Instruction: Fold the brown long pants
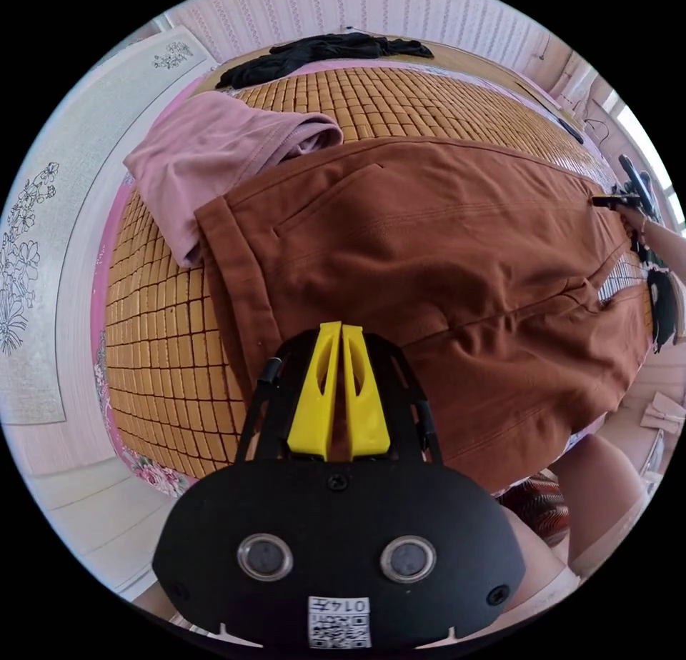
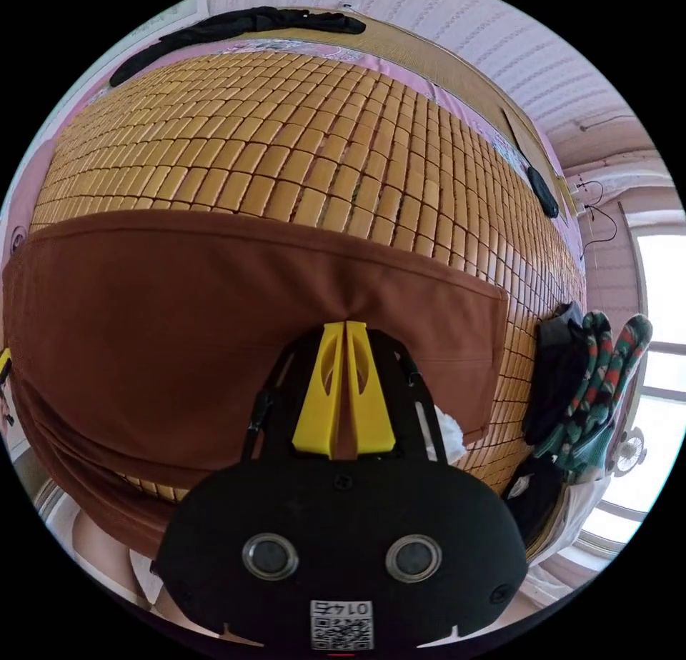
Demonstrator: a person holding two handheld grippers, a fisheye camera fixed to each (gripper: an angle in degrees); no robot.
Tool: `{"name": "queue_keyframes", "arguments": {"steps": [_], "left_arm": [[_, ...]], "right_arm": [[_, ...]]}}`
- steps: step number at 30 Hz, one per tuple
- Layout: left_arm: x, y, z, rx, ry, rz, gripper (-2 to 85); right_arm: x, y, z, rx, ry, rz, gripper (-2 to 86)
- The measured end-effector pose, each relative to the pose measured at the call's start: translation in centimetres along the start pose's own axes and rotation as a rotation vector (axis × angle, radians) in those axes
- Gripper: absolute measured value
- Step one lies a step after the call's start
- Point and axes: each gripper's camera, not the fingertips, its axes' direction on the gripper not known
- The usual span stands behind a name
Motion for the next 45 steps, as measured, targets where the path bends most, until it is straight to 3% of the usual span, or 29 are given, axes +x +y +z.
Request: {"name": "queue_keyframes", "arguments": {"steps": [6,10,17,21,23,26,32,35,39,42,45], "left_arm": [[-1.6,2.9,-0.1,0.025,0.037,-0.082,-1.0],[-1.9,4.9,-0.1,0.041,-0.012,-0.086,-1.0],[-4.0,9.0,-0.2,0.132,-0.012,-0.160,-0.9],[-5.7,11.2,-1.4,0.205,0.005,-0.207,-0.8],[-7.0,14.9,-4.1,0.355,0.028,-0.304,-0.2],[-7.9,21.7,-6.7,0.441,0.108,-0.422,3.3],[-9.7,33.4,-5.1,0.339,0.372,-0.631,8.2],[-10.6,35.9,-4.8,0.296,0.385,-0.707,10.3],[-12.1,36.6,-4.8,0.255,0.335,-0.744,12.3],[-13.8,36.8,-4.6,0.283,0.394,-0.806,13.4],[-15.4,36.4,-3.4,0.278,0.429,-0.868,14.0]], "right_arm": [[-0.4,0.3,2.3,0.020,0.019,-0.048,-0.5],[-1.0,1.1,4.4,0.043,0.076,-0.201,-0.6],[5.2,2.9,7.7,0.073,-0.229,-0.116,-0.8],[11.9,10.6,6.8,0.285,-0.089,0.181,-0.1],[15.7,18.8,6.4,0.348,-0.169,0.236,0.9],[18.7,31.1,8.3,0.300,-0.273,0.374,6.0],[20.0,50.0,17.3,0.327,-0.511,0.749,12.8],[19.8,52.6,20.5,0.381,-0.632,0.843,12.8],[20.4,51.2,22.9,0.316,-0.563,0.830,12.8],[21.8,49.7,25.4,0.250,-0.716,0.840,11.8],[22.6,49.2,27.3,0.245,-0.818,0.858,5.4]]}}
